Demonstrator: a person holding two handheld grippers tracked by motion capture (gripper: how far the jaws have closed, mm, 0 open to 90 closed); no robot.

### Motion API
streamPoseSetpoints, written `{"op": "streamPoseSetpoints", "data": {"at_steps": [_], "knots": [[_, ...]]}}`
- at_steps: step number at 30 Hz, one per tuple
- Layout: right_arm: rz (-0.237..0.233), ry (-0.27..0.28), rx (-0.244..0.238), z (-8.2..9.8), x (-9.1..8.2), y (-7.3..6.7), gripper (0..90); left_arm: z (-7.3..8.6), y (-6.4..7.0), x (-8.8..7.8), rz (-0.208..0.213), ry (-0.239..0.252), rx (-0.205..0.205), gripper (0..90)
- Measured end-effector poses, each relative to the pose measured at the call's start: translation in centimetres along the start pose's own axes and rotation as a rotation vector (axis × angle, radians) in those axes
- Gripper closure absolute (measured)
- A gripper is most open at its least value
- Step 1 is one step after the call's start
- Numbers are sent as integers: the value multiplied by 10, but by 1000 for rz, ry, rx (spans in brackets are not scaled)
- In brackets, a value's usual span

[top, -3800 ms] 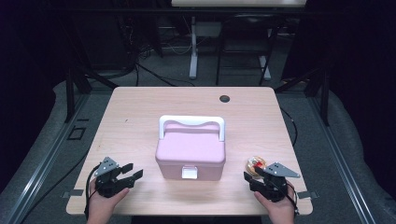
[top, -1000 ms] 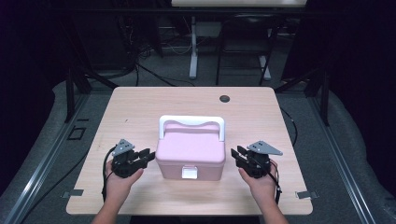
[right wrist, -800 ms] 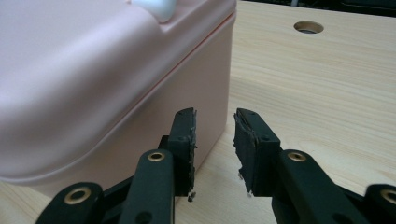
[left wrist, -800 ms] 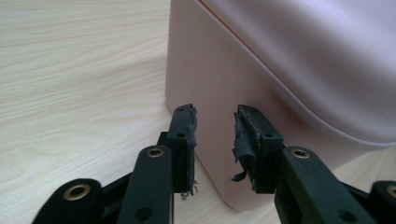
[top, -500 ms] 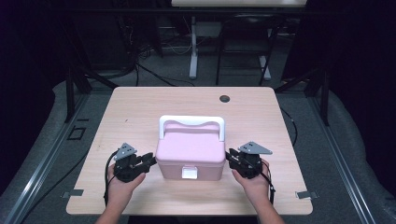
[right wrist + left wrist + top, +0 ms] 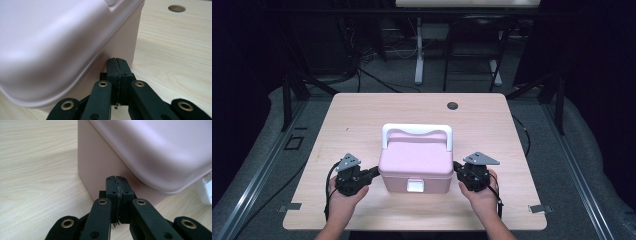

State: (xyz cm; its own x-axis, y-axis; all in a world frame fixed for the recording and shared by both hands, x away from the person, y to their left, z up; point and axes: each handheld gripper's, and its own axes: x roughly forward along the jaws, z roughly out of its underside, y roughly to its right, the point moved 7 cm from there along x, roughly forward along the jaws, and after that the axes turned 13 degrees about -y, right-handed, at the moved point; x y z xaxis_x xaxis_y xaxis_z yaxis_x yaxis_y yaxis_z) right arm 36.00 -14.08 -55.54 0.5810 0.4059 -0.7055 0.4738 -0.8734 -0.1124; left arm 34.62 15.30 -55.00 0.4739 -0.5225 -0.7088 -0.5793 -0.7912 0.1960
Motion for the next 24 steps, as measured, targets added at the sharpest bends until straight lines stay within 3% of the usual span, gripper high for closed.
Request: {"op": "streamPoseSetpoints", "data": {"at_steps": [6, 24], "knots": [[-26, -15, 20, 1, -2, 1, 900, 3, 5, -3, -2, -20, 23, 895], [-30, -42, -12, 16, -17, -14, 900, 17, 14, -15, 7, -36, 39, 897]]}}
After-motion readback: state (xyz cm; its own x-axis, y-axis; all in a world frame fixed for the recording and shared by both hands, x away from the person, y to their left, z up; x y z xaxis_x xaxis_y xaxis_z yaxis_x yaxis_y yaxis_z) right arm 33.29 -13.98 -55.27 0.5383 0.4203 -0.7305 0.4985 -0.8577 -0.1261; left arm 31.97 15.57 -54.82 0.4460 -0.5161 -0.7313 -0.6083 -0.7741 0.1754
